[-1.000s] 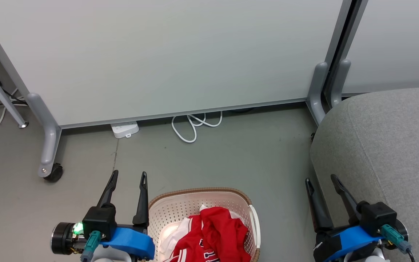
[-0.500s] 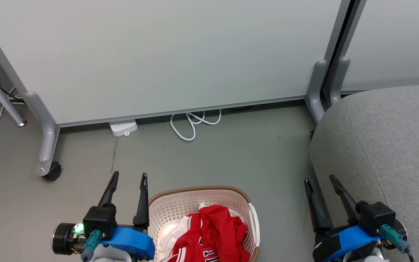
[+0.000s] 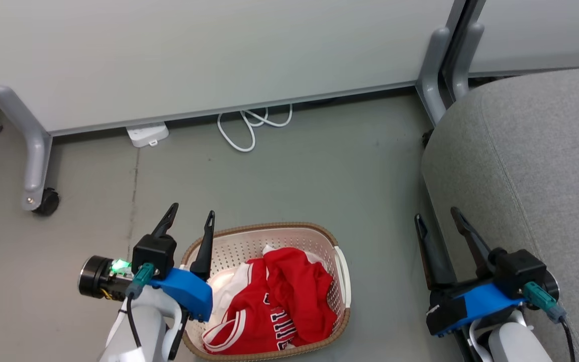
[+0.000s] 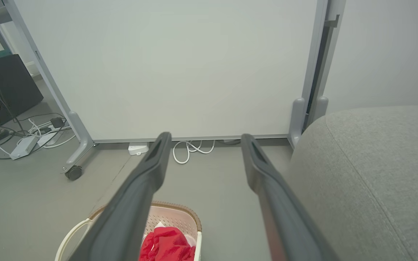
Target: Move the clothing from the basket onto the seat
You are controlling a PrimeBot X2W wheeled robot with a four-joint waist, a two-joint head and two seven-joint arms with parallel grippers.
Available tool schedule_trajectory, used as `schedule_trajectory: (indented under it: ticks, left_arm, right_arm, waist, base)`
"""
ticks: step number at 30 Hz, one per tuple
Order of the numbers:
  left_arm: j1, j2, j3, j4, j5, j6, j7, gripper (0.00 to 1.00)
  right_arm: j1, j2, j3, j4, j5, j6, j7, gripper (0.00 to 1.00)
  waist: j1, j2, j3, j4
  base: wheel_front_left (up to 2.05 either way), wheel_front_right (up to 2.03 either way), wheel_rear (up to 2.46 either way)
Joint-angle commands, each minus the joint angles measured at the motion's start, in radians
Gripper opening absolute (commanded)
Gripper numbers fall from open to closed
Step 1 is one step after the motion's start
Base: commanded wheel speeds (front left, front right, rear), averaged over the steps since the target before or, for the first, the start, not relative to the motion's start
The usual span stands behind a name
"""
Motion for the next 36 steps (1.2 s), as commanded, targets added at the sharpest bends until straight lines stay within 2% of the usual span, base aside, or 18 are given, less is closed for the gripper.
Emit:
schedule_trajectory:
  ticks: [1, 9, 20, 24, 25, 31, 36]
  left_arm:
    - [-0.038, 0.006, -0.009, 0.029, 0.003, -0.007, -0.005, 1.00]
    - [-0.188, 0.036, -0.120, 0.270, 0.014, -0.023, -0.005, 1.00]
    - [-0.355, 0.053, -0.376, 0.529, -0.075, -0.022, 0.014, 1.00]
    - [-0.394, 0.058, -0.452, 0.571, -0.096, -0.022, 0.031, 1.00]
    - [-0.417, 0.060, -0.506, 0.591, -0.110, -0.022, 0.042, 1.00]
    - [-0.471, 0.079, -0.648, 0.626, -0.168, -0.022, 0.090, 1.00]
    - [-0.513, 0.103, -0.715, 0.639, -0.240, -0.022, 0.137, 1.00]
  right_arm:
    - [-0.024, -0.005, -0.002, -0.005, -0.006, 0.000, -0.005, 1.00]
    - [-0.098, -0.005, 0.005, -0.021, -0.007, 0.000, -0.005, 1.00]
    - [-0.199, -0.004, 0.018, -0.052, -0.012, 0.000, -0.005, 1.00]
    - [-0.233, -0.004, 0.023, -0.064, -0.010, 0.000, -0.005, 1.00]
    - [-0.251, -0.004, 0.026, -0.070, -0.010, 0.000, -0.005, 1.00]
    - [-0.300, -0.004, 0.033, -0.084, -0.017, 0.000, -0.005, 1.00]
    - [-0.327, -0.004, 0.030, -0.097, -0.023, 0.000, -0.005, 1.00]
  waist:
    - [0.0000, 0.0000, 0.044, -0.020]
    - [0.0000, 0.0000, 0.160, -0.060]
    - [0.0000, 0.0000, 0.336, -0.098]
    - [0.0000, 0.0000, 0.387, -0.106]
    - [0.0000, 0.0000, 0.421, -0.111]
    - [0.0000, 0.0000, 0.513, -0.122]
    - [0.0000, 0.0000, 0.578, -0.130]
  base:
    - [0.00, 0.00, 0.00]
    - [0.00, 0.00, 0.00]
    - [0.00, 0.00, 0.00]
    - [0.00, 0.00, 0.00]
    - [0.00, 0.00, 0.00]
    - [0.00, 0.00, 0.00]
    - [0.00, 0.00, 0.00]
